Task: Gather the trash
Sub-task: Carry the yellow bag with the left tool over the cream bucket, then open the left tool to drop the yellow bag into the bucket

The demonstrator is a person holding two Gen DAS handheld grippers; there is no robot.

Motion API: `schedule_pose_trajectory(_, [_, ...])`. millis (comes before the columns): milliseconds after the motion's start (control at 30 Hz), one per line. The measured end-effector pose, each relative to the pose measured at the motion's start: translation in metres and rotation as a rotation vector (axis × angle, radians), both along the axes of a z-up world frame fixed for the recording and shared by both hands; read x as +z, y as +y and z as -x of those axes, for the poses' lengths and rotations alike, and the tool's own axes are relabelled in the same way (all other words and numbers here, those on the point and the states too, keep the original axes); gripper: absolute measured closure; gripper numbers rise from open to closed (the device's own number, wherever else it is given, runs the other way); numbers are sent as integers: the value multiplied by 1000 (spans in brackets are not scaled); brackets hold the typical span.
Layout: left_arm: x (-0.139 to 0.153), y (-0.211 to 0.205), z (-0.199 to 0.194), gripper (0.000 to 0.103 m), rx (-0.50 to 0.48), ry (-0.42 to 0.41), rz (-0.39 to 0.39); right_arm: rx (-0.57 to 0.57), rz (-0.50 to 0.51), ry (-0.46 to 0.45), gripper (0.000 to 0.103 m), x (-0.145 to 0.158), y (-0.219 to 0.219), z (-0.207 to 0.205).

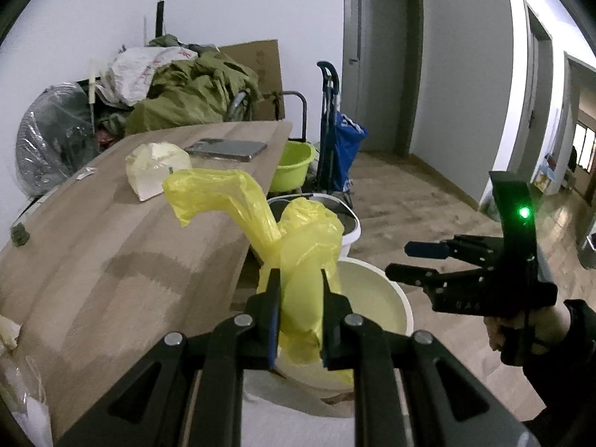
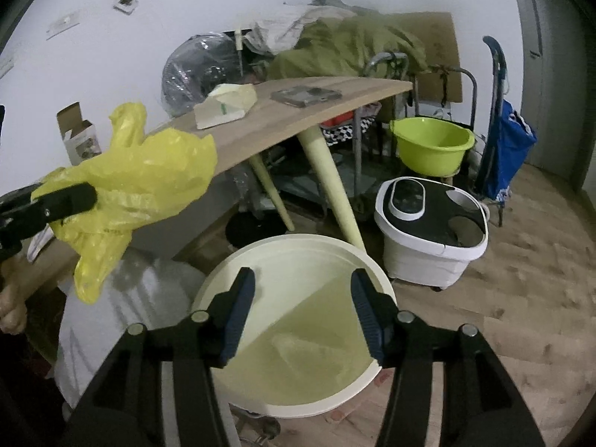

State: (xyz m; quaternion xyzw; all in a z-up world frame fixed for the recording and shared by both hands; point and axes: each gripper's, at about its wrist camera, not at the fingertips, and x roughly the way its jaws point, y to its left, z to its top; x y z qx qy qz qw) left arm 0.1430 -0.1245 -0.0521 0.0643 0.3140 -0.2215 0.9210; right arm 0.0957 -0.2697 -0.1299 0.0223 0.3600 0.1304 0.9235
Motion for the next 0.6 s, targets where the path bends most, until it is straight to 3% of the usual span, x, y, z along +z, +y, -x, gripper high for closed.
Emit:
schedule_pose_trajectory(233, [-17,-12,-20,88,-32,73,1,-22,-2,18,51,-7,-2,-8])
schedule_pose_trajectory(600, [-67,-57,-54,88,-156,277,-39,-91,16,38,51,-16,-18,-13])
